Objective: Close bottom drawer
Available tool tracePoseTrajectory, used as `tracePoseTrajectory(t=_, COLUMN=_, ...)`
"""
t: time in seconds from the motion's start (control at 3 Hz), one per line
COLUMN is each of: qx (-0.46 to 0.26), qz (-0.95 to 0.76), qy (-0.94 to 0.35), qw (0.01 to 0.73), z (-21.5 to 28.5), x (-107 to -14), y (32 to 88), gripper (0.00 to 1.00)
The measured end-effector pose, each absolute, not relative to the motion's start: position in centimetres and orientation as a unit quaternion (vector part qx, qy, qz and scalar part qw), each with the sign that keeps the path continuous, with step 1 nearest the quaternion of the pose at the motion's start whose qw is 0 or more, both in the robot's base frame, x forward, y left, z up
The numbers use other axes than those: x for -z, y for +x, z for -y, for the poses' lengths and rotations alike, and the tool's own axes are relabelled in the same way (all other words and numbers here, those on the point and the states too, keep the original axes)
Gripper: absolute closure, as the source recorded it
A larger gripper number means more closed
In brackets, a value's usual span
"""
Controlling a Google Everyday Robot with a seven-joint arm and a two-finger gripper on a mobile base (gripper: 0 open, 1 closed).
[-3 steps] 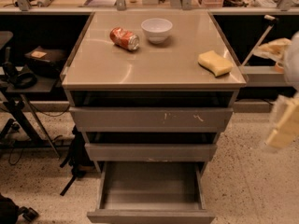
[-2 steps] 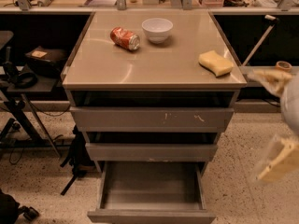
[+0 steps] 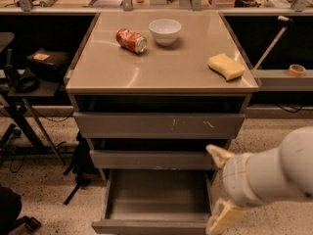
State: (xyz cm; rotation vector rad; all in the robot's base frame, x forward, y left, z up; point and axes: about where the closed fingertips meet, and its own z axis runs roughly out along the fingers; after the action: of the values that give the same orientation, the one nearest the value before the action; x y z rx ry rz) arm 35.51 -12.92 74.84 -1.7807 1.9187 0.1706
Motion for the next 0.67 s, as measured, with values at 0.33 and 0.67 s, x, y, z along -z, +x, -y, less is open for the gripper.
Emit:
tracePoseTrajectory(t=0.33, qx=-0.090, qz=-0.722, qy=-0.643, qw=0.240, z=13.48, x=-68.73, y=34.41, gripper=0.00)
tracePoseTrajectory(t=0.67, qx=-0.090, qz=-0.722, qy=-0.643, qw=0.240, z=13.48, x=-68.73, y=34.41, gripper=0.00)
